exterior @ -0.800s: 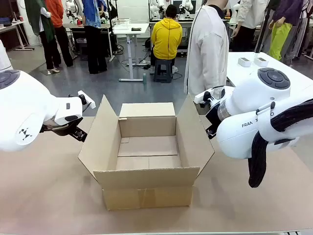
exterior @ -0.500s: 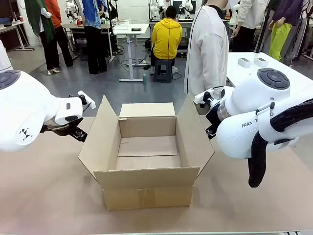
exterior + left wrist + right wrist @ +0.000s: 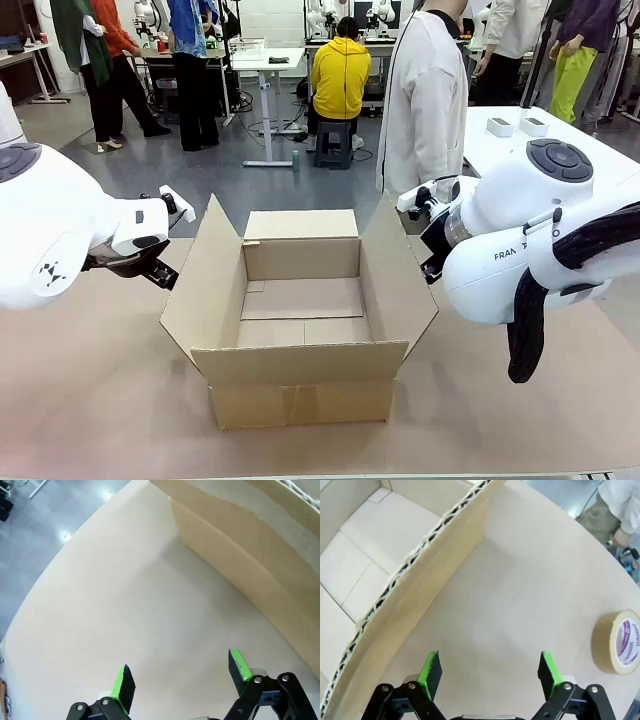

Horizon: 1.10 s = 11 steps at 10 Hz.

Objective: Wrap the clocks to prevent damage.
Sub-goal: Open the side flaps of the Package Box.

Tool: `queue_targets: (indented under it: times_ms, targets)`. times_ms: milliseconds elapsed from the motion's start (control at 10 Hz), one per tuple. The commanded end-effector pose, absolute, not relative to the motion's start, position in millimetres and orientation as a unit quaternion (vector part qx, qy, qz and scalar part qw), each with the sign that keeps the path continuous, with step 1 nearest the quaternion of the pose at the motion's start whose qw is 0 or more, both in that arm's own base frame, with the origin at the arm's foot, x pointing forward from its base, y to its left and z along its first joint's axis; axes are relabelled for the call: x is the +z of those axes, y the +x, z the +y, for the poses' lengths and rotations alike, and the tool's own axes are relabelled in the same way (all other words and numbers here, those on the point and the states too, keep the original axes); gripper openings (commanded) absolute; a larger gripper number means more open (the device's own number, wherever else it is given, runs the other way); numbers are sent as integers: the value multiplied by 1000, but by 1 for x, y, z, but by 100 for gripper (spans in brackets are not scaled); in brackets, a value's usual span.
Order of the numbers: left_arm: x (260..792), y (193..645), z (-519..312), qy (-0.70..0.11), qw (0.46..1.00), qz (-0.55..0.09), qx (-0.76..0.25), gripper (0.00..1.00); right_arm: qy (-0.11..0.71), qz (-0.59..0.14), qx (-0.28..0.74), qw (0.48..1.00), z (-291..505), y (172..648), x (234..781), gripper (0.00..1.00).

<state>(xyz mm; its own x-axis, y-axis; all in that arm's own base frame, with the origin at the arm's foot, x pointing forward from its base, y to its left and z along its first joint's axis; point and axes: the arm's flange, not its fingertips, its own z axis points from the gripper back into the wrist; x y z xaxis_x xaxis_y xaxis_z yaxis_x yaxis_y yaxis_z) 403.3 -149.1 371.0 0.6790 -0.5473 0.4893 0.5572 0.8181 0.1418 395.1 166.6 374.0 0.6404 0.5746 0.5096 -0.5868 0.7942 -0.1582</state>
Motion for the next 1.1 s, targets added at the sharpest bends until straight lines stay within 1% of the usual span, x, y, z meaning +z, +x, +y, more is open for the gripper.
queue_targets:
  times_ms: [0,600,700,800,900,1000]
  targets:
    - [371,403,-149,-9,916,-265,-301,100,11,-278,321,906,167,395,374,100]
    - [371,403,-149,-9,916,-264,-301,100,11,-277,321,906,167,395,374,100]
    - [397,403,-135,-41,904,-264,-335,100,0,-286,337,897,154,398,398,100]
    - [435,401,-120,-78,891,-275,-354,100,9,-285,344,894,136,400,433,100]
    - [465,396,-113,-77,882,-280,-371,100,14,-294,325,899,124,401,465,100]
    - [495,395,-110,-59,882,-275,-377,100,0,-286,323,902,122,396,498,100]
